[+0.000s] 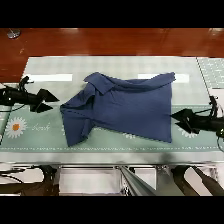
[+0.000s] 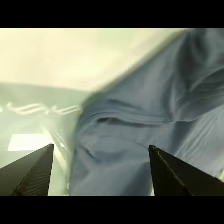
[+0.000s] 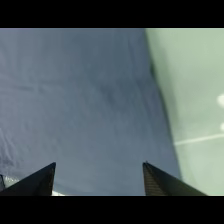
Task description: Fold the shirts.
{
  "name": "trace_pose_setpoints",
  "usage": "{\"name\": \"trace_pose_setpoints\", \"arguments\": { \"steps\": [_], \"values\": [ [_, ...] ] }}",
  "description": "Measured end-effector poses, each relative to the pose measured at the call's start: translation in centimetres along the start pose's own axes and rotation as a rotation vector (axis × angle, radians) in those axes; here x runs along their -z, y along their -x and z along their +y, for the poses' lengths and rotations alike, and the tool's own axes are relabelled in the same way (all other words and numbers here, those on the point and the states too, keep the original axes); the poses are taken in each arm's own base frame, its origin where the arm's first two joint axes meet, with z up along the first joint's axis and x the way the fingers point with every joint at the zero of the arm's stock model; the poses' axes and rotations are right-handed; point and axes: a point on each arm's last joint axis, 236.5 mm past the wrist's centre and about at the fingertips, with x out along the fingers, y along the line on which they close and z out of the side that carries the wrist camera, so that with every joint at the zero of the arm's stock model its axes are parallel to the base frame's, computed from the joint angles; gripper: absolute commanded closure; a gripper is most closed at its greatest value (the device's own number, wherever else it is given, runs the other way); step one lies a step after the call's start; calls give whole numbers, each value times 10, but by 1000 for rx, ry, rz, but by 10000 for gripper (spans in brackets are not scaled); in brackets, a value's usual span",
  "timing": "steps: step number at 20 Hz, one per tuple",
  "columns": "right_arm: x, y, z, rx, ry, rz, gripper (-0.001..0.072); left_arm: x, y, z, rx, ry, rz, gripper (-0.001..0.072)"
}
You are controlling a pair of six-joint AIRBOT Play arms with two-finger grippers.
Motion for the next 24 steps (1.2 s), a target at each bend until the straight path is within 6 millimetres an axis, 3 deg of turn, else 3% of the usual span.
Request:
{"name": "trace_pose_setpoints", "arguments": {
  "steps": [4, 13, 14, 15, 16, 17, 21, 24],
  "values": [
    [13, -5, 4, -42, -31, -5, 84, 5, -9, 7, 11, 16, -11, 6],
    [15, -7, 8, -71, -56, -13, 84, 28, -43, -15, 7, -81, 79, 15],
    [15, -7, 9, -74, -56, -14, 84, 29, -44, -16, 7, -91, 83, 161],
    [13, -5, 11, -78, -54, -18, 84, 29, -46, -15, 0, -97, 85, 487],
    [10, -3, 13, -79, -49, -24, 84, 29, -47, -10, -21, -111, 85, 637],
    [6, 0, 16, -82, -40, -33, 84, 31, -48, -11, -17, -112, 92, 685],
    [-19, 26, 31, -84, 16, -79, 84, 33, -49, -15, -8, -127, 99, 690],
    [-15, 41, 4, 45, 19, -41, 84, 35, -49, -16, -4, -131, 107, 690]
  ]
}}
